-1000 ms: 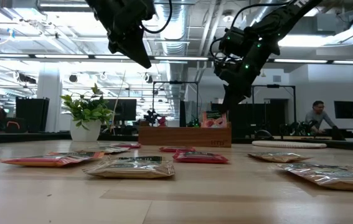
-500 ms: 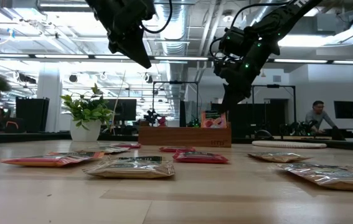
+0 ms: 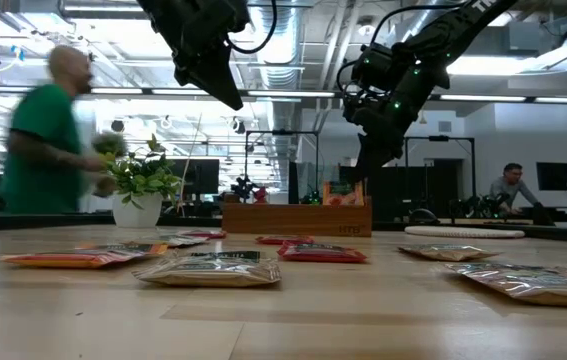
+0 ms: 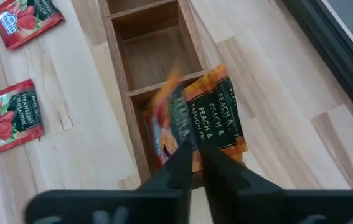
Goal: Pick & Place Tea
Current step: Put the orange tea bag into the right section of the wooden organizer, then adjust the wooden organizer
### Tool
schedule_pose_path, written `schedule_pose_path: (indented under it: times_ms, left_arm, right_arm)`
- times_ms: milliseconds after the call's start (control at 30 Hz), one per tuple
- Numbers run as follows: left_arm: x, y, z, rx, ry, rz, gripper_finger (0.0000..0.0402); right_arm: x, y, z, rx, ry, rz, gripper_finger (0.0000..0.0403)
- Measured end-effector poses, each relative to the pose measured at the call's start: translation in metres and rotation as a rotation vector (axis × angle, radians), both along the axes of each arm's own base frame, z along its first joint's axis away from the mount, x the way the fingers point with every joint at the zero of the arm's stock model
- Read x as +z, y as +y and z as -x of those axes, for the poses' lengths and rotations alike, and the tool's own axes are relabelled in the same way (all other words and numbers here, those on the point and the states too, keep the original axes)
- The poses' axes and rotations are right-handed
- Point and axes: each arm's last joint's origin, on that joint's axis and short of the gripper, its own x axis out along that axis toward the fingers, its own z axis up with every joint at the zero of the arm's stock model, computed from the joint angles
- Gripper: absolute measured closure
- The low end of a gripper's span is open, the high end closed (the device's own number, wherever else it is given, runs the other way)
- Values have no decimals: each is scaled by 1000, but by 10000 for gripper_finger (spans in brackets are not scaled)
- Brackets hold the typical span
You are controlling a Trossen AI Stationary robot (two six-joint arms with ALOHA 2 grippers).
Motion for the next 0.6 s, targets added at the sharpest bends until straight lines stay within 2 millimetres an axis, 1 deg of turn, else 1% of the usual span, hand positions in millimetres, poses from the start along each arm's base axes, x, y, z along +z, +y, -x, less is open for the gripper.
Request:
schedule_pose_path:
  times_ms: [233,367,467,600]
  left_arm:
    - [0,0,0,0,0,0,401]
    - [0,0,0,0,0,0,401]
    - [0,0,0,-4,3,-4,401]
    - [0,0,0,-5,3,-4,401]
  right_arm:
    - [0,-1,0,-15,9,17,283]
    - [6,2,0,-47,-8,-4,259]
    - [10,13,-5,-18,-3,-58,253]
    - [4,42,-17,82,19,-111,258]
